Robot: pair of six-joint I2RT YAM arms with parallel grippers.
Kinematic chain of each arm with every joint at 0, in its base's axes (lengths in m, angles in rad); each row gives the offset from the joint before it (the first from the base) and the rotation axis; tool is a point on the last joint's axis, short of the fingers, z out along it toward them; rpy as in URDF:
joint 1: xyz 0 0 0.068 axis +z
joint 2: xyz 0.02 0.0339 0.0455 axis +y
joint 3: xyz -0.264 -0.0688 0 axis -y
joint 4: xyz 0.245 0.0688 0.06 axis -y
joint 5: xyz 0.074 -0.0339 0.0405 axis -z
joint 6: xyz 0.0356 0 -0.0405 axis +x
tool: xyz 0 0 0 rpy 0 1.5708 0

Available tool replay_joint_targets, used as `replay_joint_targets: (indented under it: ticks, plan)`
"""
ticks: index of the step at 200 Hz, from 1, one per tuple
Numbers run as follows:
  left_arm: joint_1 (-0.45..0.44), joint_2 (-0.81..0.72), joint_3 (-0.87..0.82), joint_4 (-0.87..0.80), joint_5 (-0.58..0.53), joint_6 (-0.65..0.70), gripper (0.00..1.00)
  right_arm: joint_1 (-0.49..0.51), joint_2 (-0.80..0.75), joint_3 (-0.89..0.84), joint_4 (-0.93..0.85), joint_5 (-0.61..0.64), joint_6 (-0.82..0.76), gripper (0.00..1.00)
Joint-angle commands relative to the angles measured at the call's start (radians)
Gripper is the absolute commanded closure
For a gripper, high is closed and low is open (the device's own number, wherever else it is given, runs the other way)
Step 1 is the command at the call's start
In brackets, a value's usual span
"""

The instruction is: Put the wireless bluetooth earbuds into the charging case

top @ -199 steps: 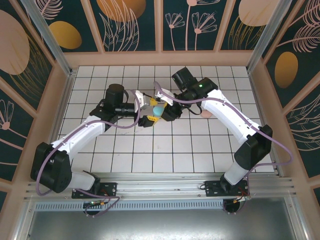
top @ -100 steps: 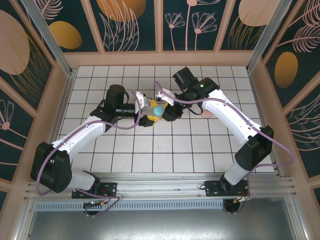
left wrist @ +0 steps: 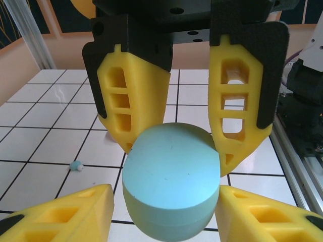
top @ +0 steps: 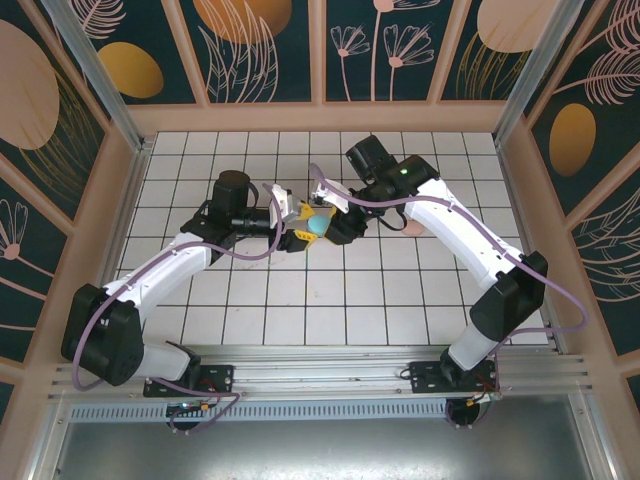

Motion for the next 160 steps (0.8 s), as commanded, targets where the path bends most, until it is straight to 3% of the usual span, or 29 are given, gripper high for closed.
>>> replay_joint_targets:
  ticks: [1,101,135,160]
  plan:
    - [-0.003,0.009,0.001,0.001,0.032,0.014,0.45,-0.004,-0.040,0.044,-0.021,-0.042,-0.024,0.72]
    - [-0.003,0.005,-0.002,0.043,0.042,-0.032,0.67,-0.002,-0.042,0.036,-0.017,-0.052,-0.018,0.71]
    - [-0.003,-0.001,-0.010,0.092,0.042,-0.089,0.76,-0.004,-0.064,0.013,0.033,-0.024,-0.004,0.61]
    - [-0.003,-0.017,-0.029,0.143,0.037,-0.141,0.77,-0.004,-0.099,-0.019,0.090,0.016,0.015,0.46]
